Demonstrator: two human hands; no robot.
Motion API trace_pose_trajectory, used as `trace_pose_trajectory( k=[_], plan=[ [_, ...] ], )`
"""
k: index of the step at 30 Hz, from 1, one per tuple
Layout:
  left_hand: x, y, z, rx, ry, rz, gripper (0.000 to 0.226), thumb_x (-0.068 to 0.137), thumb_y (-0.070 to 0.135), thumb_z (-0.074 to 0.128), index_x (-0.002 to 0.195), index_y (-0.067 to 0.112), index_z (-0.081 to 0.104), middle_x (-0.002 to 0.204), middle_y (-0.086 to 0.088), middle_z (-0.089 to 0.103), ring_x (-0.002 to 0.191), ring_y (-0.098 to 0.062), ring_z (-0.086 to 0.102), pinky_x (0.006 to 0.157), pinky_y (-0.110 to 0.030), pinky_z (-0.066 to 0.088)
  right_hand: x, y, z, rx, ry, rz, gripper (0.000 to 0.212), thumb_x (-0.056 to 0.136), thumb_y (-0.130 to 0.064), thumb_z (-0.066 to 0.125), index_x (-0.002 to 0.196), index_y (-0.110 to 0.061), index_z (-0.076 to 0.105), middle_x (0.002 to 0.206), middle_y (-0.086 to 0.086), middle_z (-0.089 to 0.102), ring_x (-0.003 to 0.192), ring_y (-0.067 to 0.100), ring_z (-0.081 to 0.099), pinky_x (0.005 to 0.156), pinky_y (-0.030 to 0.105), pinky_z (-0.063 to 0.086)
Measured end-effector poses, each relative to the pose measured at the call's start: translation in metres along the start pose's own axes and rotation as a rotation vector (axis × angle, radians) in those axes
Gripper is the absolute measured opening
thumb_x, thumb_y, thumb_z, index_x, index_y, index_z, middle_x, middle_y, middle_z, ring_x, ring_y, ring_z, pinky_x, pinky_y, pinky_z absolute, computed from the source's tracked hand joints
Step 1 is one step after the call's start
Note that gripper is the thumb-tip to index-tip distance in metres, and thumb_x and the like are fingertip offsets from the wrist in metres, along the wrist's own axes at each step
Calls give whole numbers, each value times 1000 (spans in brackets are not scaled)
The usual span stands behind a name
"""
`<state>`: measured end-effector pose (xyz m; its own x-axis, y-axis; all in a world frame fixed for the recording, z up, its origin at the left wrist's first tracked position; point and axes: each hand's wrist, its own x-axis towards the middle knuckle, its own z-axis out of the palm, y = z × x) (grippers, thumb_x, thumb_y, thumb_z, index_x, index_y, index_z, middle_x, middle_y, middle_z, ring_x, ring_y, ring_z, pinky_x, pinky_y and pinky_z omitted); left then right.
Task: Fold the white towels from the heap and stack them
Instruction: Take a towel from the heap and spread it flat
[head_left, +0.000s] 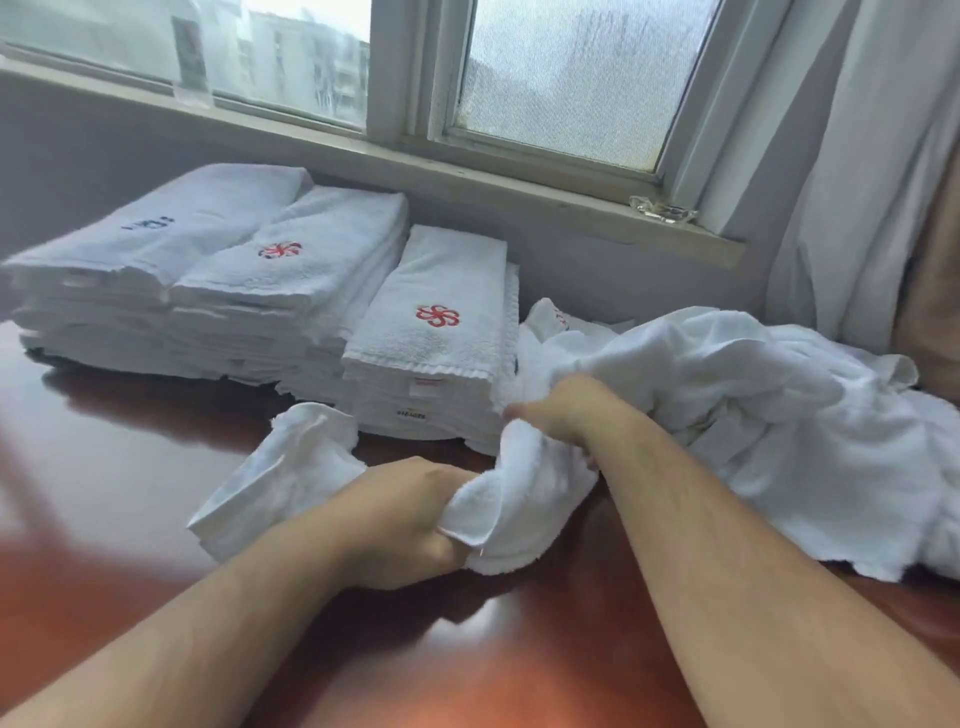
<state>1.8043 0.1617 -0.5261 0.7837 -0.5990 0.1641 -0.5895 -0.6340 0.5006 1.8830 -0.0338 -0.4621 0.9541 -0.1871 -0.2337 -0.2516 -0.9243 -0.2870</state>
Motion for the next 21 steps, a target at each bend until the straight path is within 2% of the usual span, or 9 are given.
trace_pose_trajectory(
  k=[3,5,7,9,12,14,17,19,21],
  plan=[
    [-6,2,4,18,62,-47,13,72,45,44,84,48,49,85,24,64,77,-3,60,66,-30,51,8,-8,3,-292,39,-37,32,97,-27,60,122,-6,62,120,8,65,108,27,62,86,35,51],
    [-7,2,8,56,134,-73,17,74,46,44,89,50,49,90,24,64,84,-4,60,70,-33,52,12,-10,1,-124,112,-18,27,95,-24,63,116,-7,64,109,7,63,107,28,62,87,34,51],
    [-5,0,12,103,217,-120,21,77,43,49,98,43,49,94,19,63,92,-7,61,73,-33,51,10,-13,-7,232,332,-84,18,91,-23,65,100,-8,65,92,8,61,90,28,62,75,34,49],
    [-2,-1,14,124,305,-178,30,79,41,52,108,43,49,101,18,64,99,-13,61,75,-35,50,-2,-12,-18,728,576,-191,16,85,-21,65,76,-11,59,71,3,56,68,22,55,61,32,46],
    [-1,-1,12,85,433,-174,62,82,36,54,136,58,36,116,19,67,106,-16,63,81,-38,51,-24,-2,-33,1475,714,-297,8,71,-16,61,76,-10,60,72,2,59,65,17,59,57,29,49],
    [-1,-2,12,110,473,-110,75,80,29,56,141,64,29,118,20,68,106,-15,63,85,-39,51,-33,19,-33,1763,678,-242,21,66,-4,53,84,-10,64,78,2,65,71,18,67,61,31,58],
    [1,-5,16,282,368,-53,71,79,32,54,141,60,34,118,20,64,107,-14,59,90,-35,42,-42,61,-13,1850,440,-167,36,66,-3,46,95,-9,66,97,12,65,92,32,68,83,49,59],
    [-1,-6,18,346,301,-28,66,77,47,51,141,57,36,122,23,60,110,-9,56,95,-34,36,-51,84,3,1711,251,-154,32,81,-23,55,105,-10,71,110,13,72,103,33,70,92,51,56],
    [-2,-5,17,340,249,-27,72,73,66,46,143,57,34,124,24,57,113,-5,52,100,-33,32,-57,103,12,1431,154,-52,46,89,-51,67,115,-14,72,110,6,77,103,25,74,90,43,58]
  ],
)
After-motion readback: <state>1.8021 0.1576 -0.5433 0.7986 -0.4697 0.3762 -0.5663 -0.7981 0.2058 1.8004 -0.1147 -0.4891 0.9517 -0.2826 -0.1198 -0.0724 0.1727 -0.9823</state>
